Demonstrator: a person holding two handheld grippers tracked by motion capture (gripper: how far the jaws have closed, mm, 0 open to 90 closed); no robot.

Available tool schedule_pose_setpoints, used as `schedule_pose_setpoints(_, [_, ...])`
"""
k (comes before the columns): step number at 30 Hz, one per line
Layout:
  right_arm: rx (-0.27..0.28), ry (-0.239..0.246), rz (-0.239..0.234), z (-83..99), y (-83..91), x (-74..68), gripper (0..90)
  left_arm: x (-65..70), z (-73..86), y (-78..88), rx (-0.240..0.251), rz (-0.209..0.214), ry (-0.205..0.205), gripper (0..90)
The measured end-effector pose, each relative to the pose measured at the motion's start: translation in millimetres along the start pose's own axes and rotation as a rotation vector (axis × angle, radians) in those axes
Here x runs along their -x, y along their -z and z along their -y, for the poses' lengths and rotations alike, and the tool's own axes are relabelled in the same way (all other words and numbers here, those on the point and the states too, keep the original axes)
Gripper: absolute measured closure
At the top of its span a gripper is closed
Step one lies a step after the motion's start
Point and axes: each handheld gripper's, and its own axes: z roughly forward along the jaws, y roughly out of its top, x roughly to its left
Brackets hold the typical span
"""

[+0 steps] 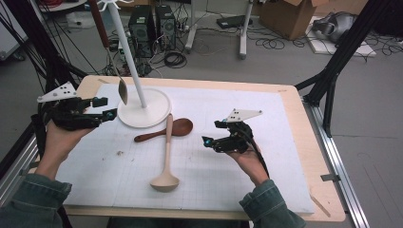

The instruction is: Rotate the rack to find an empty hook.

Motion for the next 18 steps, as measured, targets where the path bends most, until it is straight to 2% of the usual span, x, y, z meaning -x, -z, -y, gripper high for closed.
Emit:
schedule_pose_setpoints(16, [-0.044, 0.007, -0.013, 2.9, -22.3, -7.2, 20.4, 11.9, 26.9, -9.4, -0.015, 0.019, -0.001, 35.9])
schedule_pose_setpoints(18, [-0.051, 0.011, -0.016, 2.9, -25.7, -8.6, 23.9, 14.5, 30.4, -10.5, -0.014, 0.019, -0.003, 35.5])
